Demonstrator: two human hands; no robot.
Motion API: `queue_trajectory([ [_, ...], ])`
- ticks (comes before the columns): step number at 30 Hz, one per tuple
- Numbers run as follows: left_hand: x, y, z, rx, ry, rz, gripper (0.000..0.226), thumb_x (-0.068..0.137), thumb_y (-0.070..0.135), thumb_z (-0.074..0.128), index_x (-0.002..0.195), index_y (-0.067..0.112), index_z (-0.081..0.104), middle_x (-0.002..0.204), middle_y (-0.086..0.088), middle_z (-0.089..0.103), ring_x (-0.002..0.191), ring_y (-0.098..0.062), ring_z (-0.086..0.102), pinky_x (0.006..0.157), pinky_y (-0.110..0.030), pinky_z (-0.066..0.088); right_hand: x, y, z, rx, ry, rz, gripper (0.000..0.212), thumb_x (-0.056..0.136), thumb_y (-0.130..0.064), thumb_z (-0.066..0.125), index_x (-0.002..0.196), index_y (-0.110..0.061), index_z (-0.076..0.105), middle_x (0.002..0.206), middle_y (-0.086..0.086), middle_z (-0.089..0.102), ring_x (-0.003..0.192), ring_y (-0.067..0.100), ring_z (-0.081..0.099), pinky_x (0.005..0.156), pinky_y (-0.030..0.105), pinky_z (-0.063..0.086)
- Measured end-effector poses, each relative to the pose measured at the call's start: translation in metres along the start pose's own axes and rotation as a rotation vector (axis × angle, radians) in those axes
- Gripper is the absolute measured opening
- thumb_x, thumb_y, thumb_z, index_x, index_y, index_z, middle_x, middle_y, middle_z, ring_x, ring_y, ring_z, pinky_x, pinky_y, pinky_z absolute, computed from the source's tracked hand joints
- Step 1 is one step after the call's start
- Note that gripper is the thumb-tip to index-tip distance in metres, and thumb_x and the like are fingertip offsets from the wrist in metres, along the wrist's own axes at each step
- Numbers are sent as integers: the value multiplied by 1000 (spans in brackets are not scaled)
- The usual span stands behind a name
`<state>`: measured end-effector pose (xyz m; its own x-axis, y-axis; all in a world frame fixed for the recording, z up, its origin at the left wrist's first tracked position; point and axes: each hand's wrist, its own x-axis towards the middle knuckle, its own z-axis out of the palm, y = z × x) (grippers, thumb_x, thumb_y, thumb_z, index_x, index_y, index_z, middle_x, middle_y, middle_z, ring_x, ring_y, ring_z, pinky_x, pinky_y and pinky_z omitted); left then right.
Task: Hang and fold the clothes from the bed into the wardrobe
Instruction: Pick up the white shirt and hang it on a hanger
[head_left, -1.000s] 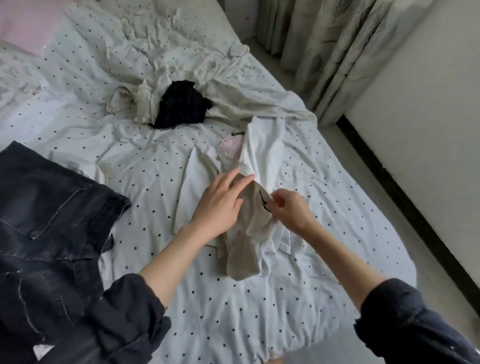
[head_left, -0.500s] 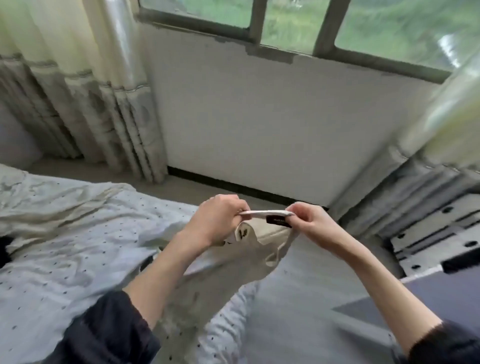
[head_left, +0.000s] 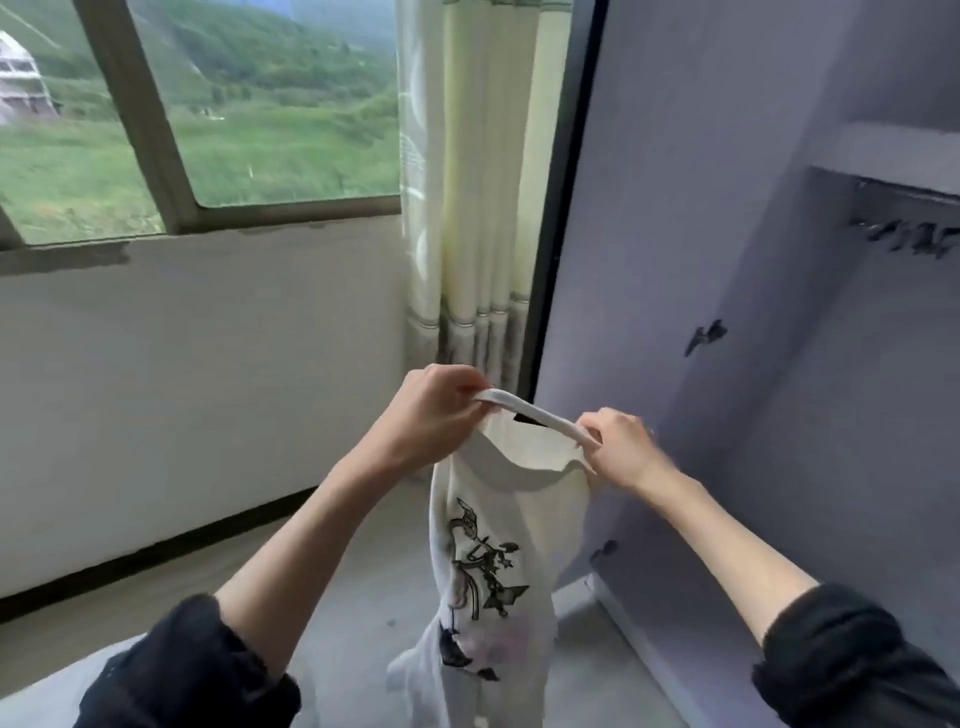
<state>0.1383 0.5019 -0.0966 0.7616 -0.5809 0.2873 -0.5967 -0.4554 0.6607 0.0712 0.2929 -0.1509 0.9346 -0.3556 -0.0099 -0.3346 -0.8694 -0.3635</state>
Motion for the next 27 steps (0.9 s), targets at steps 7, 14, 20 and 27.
queue_trajectory([
  [7, 78, 33, 97, 65, -242, 1, 12, 87, 17, 64, 95, 11, 72, 80, 3, 65, 78, -12, 59, 63, -14, 37, -19, 129, -109, 131, 165, 176, 43, 78, 8, 44, 95, -17, 75, 99, 3, 72, 98, 18, 62, 83, 27, 46],
  [14, 148, 101, 165, 139, -160, 140, 24, 80, 7, 59, 101, 12, 71, 100, -10, 68, 96, -30, 60, 73, -24, 38, -42, 205, -170, 50, 500, 392, 44, 80, 5, 43, 94, -22, 74, 99, -1, 72, 97, 22, 60, 82, 33, 48],
  [20, 205, 124, 231, 75, -282, 107, 15, 81, 10, 56, 90, 12, 68, 86, -11, 64, 84, -32, 55, 69, -32, 41, -67, 262, -177, -56, 447, 644, 38, 79, -3, 47, 98, -28, 70, 103, -1, 71, 102, 26, 60, 88, 38, 47],
  [27, 239, 184, 292, -115, -389, 167, 18, 82, 9, 56, 65, 5, 58, 60, -9, 57, 68, -27, 46, 63, -31, 38, -98, 311, -201, 4, 736, 688, 29, 78, 2, 51, 92, -17, 69, 93, 0, 66, 91, 24, 59, 89, 42, 44],
])
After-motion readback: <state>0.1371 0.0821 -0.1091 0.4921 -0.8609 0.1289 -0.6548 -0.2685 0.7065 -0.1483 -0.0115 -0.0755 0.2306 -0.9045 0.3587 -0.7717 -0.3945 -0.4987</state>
